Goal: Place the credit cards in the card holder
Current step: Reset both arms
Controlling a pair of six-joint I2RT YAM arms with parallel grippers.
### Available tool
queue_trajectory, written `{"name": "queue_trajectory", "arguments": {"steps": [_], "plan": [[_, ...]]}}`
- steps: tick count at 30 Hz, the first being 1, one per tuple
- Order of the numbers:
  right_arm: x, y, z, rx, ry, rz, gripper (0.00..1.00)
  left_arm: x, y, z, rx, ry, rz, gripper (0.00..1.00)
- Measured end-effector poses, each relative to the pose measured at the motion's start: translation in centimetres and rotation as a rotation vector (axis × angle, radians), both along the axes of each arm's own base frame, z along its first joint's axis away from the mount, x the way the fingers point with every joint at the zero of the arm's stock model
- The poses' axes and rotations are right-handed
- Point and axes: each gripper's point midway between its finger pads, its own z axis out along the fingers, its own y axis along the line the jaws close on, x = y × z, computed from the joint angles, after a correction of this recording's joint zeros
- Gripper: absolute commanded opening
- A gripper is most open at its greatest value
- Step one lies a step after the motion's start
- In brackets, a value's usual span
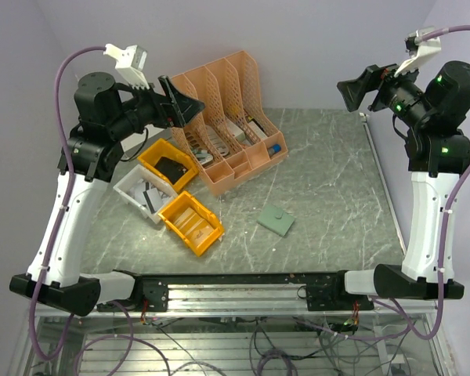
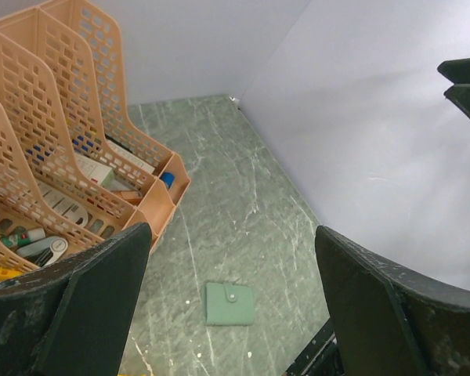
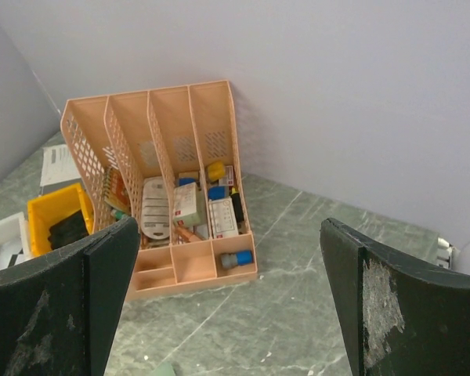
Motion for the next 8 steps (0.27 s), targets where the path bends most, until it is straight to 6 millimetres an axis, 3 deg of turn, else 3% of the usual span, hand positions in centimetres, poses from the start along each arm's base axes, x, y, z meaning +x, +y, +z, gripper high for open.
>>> {"name": "queue_trajectory", "arguments": {"steps": [8], "plan": [[0.03, -0.21, -0.21, 0.013, 0.011, 0.001, 1.00, 0.09, -0.05, -0.51, 0.005, 0.005, -0.011, 0.96]]}}
